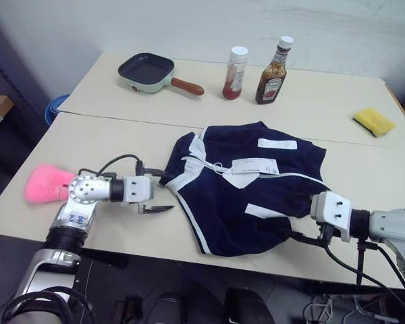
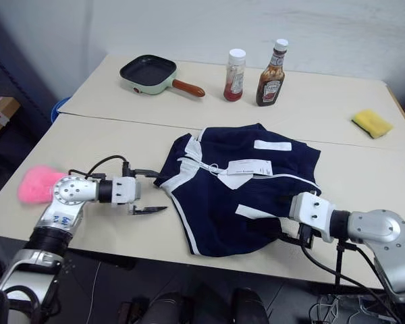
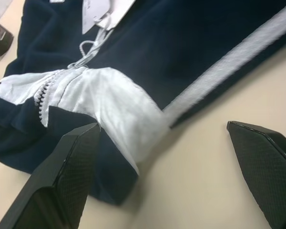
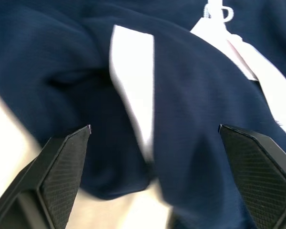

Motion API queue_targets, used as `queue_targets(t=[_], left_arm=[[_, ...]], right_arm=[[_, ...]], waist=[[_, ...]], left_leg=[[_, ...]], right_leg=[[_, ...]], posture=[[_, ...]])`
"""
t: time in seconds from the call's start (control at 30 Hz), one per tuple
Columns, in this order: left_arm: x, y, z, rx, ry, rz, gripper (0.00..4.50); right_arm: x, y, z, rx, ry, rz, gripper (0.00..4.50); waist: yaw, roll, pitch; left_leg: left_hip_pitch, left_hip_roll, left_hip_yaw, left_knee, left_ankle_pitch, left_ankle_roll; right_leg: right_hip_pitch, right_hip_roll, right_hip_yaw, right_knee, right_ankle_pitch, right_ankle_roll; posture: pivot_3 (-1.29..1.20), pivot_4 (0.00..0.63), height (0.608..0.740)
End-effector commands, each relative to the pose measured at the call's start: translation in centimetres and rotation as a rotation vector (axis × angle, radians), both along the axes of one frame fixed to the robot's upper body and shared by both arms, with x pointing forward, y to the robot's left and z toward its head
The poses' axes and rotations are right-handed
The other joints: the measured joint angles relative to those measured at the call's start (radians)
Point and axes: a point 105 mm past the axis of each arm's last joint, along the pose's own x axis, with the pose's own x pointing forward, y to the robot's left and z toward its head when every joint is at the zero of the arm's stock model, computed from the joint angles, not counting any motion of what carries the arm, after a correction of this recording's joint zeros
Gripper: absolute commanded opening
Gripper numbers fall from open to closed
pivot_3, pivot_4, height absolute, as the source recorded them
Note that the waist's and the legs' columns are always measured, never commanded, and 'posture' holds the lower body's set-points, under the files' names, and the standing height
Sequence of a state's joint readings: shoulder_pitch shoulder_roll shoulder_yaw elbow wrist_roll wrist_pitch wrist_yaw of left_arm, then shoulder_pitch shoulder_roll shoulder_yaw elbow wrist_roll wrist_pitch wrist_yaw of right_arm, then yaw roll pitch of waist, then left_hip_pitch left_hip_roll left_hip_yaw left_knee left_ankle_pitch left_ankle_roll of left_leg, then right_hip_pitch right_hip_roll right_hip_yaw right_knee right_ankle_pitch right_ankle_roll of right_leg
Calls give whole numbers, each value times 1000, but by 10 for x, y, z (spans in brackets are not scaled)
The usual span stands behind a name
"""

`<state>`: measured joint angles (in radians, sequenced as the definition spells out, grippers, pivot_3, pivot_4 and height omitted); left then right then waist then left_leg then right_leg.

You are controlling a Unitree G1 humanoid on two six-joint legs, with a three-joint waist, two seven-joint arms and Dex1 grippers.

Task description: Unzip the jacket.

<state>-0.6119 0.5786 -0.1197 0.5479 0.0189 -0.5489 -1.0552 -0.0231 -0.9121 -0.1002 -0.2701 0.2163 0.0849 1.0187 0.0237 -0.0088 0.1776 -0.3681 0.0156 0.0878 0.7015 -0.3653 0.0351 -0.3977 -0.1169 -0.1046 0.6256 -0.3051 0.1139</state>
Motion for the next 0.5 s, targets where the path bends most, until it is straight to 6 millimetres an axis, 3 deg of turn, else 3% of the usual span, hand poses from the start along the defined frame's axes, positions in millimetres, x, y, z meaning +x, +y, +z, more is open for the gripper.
queue_targets(t=[0.03,0.23,0.37,0.47,0.5], left_arm=[[11,0,1,29,-47,42,3892],[13,-3,-6,39,-21,40,2233],[2,1,-15,46,64,16,937],[-15,10,-21,57,141,-18,25],[-27,14,-21,53,174,-49,25]], right_arm=[[4,-1,-4,-14,-21,-7,3286],[5,-1,-9,21,4,-2,1394],[-11,5,-10,125,92,60,17],[-27,4,-9,154,155,90,0],[-35,3,-7,169,177,97,0]], waist=[[0,0,0],[0,0,0],[-1,0,0],[-1,0,0],[-4,1,-1]], left_leg=[[0,0,0,0,0,0],[0,-1,1,0,0,0],[1,0,1,1,1,0],[1,0,1,0,1,0],[1,0,0,-1,0,0]], right_leg=[[0,0,-1,0,0,0],[1,0,-2,-1,0,0],[2,0,-2,0,0,1],[1,0,-2,-1,0,1],[1,0,-2,-1,0,1]], posture=[[0,150,740],[0,150,740],[0,150,740],[0,150,740],[0,150,740]])
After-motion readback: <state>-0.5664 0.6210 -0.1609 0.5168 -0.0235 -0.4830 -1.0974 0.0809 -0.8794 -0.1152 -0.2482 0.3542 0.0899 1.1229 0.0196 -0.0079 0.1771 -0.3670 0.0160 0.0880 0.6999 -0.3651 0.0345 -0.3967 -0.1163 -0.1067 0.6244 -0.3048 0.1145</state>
